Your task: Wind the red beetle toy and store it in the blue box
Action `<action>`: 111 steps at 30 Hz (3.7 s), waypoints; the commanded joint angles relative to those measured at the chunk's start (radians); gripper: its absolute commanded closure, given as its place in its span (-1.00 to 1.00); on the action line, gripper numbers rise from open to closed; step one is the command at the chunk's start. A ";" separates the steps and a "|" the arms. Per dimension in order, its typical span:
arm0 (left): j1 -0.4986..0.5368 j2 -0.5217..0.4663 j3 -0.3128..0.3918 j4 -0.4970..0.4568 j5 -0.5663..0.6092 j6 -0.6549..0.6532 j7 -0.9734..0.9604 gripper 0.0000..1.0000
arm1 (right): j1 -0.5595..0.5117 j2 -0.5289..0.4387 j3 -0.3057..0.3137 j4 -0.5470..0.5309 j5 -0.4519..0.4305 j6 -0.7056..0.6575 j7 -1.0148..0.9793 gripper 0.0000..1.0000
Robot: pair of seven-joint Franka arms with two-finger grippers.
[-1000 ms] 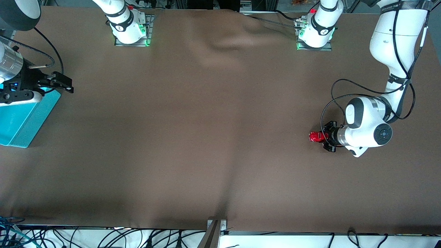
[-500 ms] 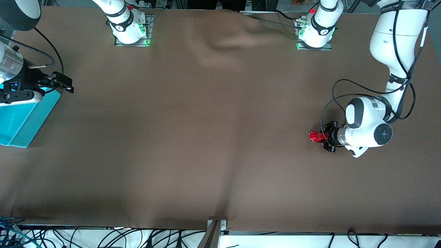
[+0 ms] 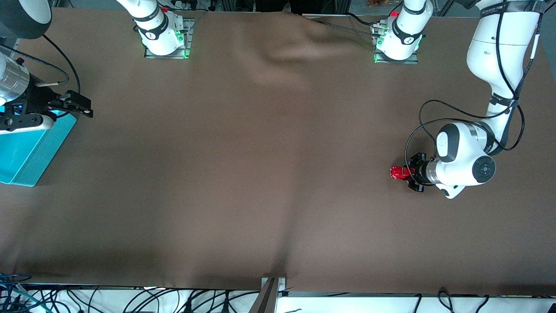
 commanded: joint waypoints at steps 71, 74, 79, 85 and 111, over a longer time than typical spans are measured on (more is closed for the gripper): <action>0.022 -0.248 -0.021 0.467 0.103 -0.504 1.071 -1.00 | -0.002 -0.008 0.003 -0.004 0.013 0.000 -0.003 -1.00; 0.020 -0.248 -0.023 0.495 0.103 -0.521 1.080 -1.00 | -0.002 -0.008 0.002 -0.004 0.013 0.000 -0.003 -1.00; 0.020 -0.252 -0.024 0.507 0.102 -0.530 1.160 -1.00 | -0.002 -0.008 0.003 -0.004 0.013 0.000 -0.003 -1.00; 0.020 -0.275 -0.023 0.507 0.099 -0.530 1.247 -1.00 | -0.002 -0.008 0.003 -0.004 0.013 0.001 -0.003 -1.00; 0.026 -0.321 -0.014 0.507 0.139 -0.534 1.352 -1.00 | 0.000 -0.010 0.025 0.010 0.014 -0.005 -0.008 -1.00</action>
